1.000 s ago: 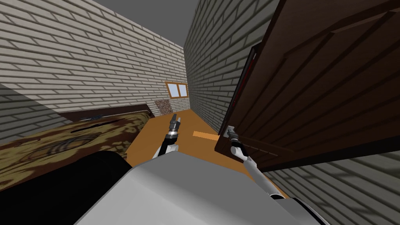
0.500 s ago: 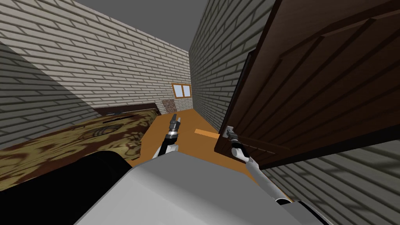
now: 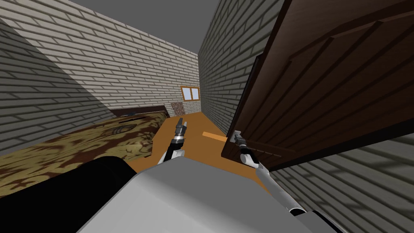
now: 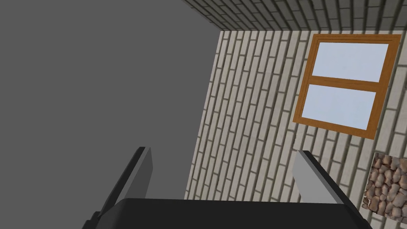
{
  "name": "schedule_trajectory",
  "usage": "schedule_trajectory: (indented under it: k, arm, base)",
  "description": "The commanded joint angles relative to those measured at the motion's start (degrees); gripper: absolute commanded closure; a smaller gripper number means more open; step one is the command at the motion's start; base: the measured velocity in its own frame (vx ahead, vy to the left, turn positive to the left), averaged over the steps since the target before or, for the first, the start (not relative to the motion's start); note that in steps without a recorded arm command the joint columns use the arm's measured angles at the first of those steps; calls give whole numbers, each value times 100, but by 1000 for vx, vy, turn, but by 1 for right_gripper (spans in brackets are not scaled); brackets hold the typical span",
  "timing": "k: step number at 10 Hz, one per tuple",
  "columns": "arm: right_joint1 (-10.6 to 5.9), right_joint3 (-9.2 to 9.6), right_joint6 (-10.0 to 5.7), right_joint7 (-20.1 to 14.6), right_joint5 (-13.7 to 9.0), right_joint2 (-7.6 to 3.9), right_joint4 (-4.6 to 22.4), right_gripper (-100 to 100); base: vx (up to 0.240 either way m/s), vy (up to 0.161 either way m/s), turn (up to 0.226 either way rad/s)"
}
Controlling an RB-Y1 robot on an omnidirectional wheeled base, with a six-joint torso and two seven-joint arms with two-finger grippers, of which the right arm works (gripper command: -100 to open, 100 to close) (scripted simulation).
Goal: Pull the door open
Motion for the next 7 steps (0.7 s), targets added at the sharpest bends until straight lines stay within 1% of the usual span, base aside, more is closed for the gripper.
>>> schedule_trajectory:
  k: [1, 4, 5, 6, 7]
  arm:
    - [32, 137, -57, -127, 36, -91, -53, 100]
    - [107, 408, -154, -376, 101, -314, -224, 100]
    - [129, 489, -183, -450, 120, -380, -274, 100]
    - [147, 556, -208, -512, 136, -435, -316, 100]
    - [165, 618, -230, -569, 151, -486, -356, 100]
  base:
    - [-179, -85, 76]
    - [-214, -93, 90]
    - [-188, -137, 90]
    - [-197, -110, 92]
    - [-205, -60, 63]
